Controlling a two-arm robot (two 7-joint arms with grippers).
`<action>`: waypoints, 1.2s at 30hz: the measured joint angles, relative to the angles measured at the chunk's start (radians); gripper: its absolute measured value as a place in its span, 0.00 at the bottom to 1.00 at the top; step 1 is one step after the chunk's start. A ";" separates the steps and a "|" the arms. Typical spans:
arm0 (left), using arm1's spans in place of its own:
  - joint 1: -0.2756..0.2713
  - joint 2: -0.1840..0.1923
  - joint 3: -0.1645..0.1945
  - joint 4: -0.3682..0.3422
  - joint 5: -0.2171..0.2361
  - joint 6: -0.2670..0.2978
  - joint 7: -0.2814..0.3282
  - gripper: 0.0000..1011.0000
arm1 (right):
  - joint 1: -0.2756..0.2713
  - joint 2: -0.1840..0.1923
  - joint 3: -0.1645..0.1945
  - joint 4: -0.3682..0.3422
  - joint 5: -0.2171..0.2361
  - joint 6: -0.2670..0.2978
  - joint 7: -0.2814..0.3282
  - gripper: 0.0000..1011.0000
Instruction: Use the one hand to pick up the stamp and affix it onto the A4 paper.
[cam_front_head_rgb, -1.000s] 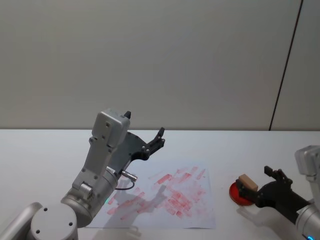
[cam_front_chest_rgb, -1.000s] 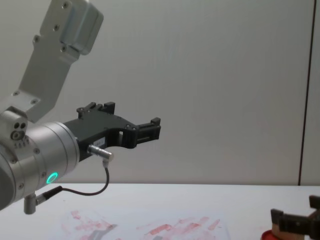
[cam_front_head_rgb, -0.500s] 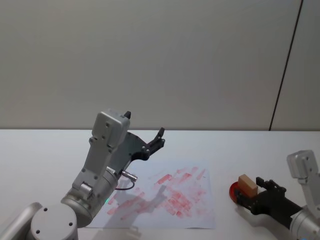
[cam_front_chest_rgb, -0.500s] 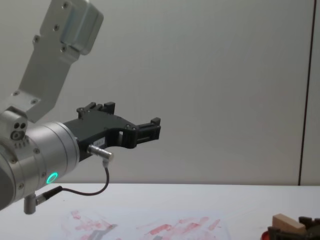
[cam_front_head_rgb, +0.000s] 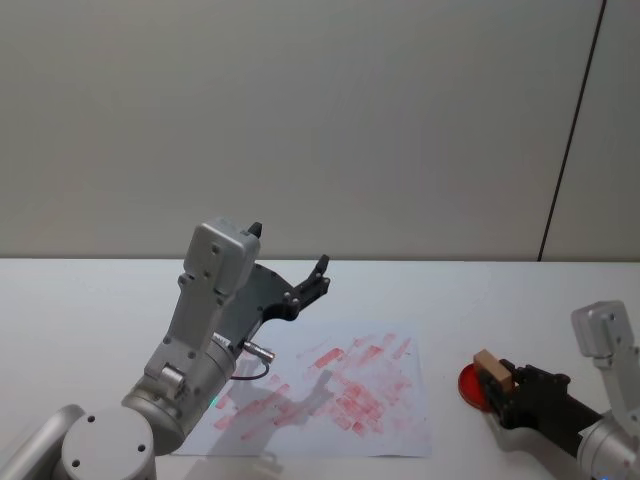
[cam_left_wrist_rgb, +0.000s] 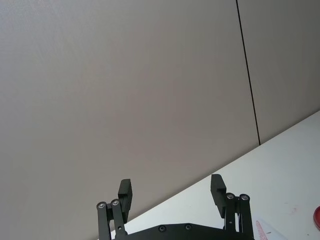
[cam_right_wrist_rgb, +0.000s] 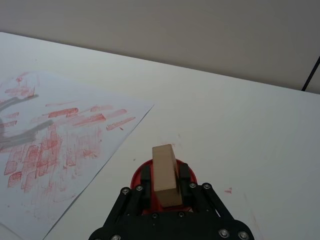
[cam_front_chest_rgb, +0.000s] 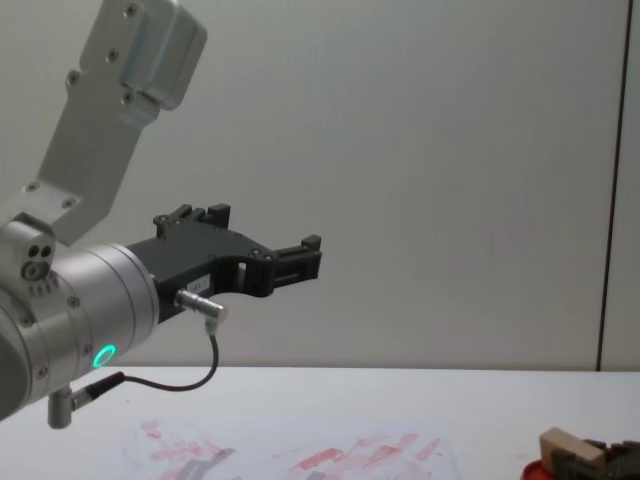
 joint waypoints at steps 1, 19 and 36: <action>0.000 0.000 0.000 0.000 0.000 0.000 0.000 0.99 | 0.000 0.000 0.000 0.000 -0.003 -0.007 0.000 0.33; 0.000 0.000 0.000 0.000 0.000 0.000 0.000 0.99 | -0.001 0.003 -0.007 -0.030 -0.035 -0.076 0.032 0.21; 0.000 0.000 0.000 0.000 0.000 0.000 0.000 0.99 | -0.003 -0.013 -0.045 -0.064 -0.066 -0.063 0.131 0.21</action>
